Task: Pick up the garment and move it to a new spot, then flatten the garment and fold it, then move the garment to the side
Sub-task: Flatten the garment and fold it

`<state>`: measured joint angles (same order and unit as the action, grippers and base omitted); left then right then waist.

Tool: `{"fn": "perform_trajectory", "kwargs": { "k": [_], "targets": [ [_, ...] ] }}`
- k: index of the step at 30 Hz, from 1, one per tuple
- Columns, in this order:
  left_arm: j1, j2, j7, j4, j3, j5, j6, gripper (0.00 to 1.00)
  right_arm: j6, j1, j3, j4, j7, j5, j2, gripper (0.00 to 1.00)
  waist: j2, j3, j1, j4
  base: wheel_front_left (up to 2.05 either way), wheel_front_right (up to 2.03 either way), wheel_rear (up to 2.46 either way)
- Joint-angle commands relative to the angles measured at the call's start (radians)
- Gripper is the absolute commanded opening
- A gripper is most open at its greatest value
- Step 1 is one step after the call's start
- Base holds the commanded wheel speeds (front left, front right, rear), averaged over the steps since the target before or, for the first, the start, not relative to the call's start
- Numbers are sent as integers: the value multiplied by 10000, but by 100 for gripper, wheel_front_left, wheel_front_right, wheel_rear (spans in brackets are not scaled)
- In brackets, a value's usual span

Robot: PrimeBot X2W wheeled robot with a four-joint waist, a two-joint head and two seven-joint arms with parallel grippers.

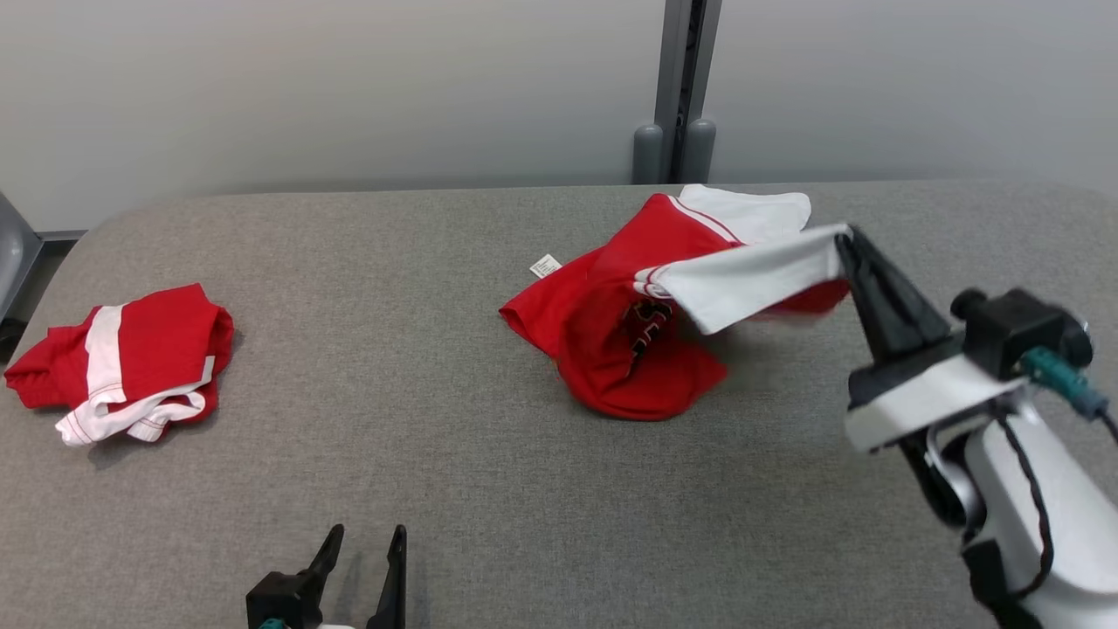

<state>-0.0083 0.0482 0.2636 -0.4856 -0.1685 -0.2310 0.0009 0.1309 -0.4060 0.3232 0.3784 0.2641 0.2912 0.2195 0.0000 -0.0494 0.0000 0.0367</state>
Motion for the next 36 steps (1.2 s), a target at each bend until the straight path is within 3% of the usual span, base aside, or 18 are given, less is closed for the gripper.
{"fn": "perform_trajectory", "kwargs": {
  "k": [1, 7, 13, 19, 26, 31, 36],
  "targets": [
    [-37, 43, 17, 16, -3, -45, 21, 100, -3, -459, -71, -247, 2, -106, 104, 0, 0, 16, 0, -33, 0, 0, 0],
    [-306, 49, 17, -21, -387, -172, -15, 100, -3, -3690, 802, -94, 2, -342, 520, 0, 0, -146, 0, 388, 0, 0, 0],
    [-437, 38, 17, -77, -647, -294, 64, 100, -3, -6559, 2146, 532, 4, -71, 39, 0, 0, -334, 0, 1017, 0, 0, 0],
    [-360, 38, 17, -104, -756, -387, 149, 100, -3, -8426, 1938, 1148, 2, -330, -346, 0, 0, -406, 0, 1383, 0, 0, 0],
    [-403, 40, 16, -21, -634, -401, 174, 100, -3, -7504, 1567, 2430, 4, -827, 513, 0, 0, -578, 0, 1277, 0, 0, 0],
    [-641, 44, 17, -3, -581, -202, 101, 100, -3, -5866, 1077, 3550, 2, -921, 1314, 0, 0, -874, 0, 1019, 0, 0, 0],
    [-815, 43, 17, -4, -550, -90, 35, 100, -3, -4235, 379, 3724, 4, -871, 1715, 0, 0, -1028, 0, 895, 0, 0, 0]
  ]
}}
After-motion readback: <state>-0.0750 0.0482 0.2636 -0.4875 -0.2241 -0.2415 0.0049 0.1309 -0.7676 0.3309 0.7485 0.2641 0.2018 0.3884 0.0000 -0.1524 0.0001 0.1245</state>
